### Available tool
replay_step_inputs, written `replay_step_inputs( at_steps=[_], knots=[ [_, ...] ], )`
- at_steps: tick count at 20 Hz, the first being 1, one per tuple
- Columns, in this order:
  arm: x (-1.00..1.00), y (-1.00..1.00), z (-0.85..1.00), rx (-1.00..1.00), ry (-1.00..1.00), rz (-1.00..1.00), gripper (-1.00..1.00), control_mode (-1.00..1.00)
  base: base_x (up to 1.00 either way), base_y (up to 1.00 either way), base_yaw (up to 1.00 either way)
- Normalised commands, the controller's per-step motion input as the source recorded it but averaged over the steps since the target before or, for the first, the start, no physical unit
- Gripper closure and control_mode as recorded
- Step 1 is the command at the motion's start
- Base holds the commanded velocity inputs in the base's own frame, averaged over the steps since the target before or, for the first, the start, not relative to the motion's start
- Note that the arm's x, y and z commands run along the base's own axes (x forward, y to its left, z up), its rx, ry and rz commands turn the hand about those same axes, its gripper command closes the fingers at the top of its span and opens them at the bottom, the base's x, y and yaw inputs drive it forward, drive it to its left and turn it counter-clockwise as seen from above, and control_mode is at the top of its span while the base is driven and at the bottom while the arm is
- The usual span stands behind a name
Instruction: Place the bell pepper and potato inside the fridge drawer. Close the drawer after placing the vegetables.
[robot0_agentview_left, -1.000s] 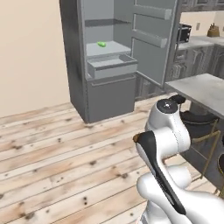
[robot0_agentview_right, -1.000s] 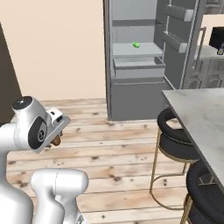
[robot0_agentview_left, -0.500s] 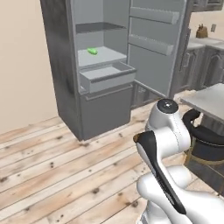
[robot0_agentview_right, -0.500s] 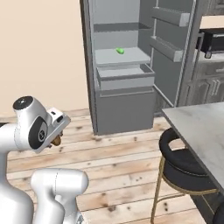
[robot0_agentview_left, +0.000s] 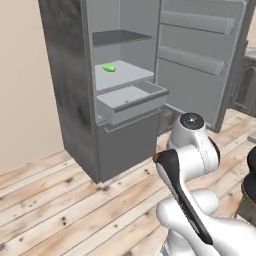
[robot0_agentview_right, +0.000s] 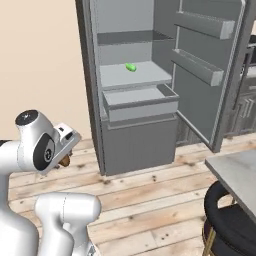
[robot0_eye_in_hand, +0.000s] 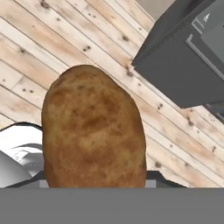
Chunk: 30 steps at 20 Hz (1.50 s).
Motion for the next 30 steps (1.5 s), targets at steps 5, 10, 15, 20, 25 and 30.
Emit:
replay_step_inputs(
  at_steps=[5,10,15,20,25,30],
  knots=[
    [0.00,0.00,0.00,0.00,0.00,0.00,1.00,1.00,1.00,0.07,-0.15],
    [0.00,0.00,0.00,0.00,0.00,0.00,1.00,1.00,1.00,-0.01,-0.08],
    [0.00,0.00,0.00,0.00,0.00,0.00,1.00,1.00,1.00,-0.07,0.00],
    [0.00,0.00,0.00,0.00,0.00,0.00,1.00,1.00,0.95,-0.31,0.01],
    [0.00,0.00,0.00,0.00,0.00,0.00,1.00,1.00,0.66,-0.32,0.04],
    [0.00,0.00,0.00,0.00,0.00,0.00,1.00,1.00,0.23,0.07,0.00]
  ],
)
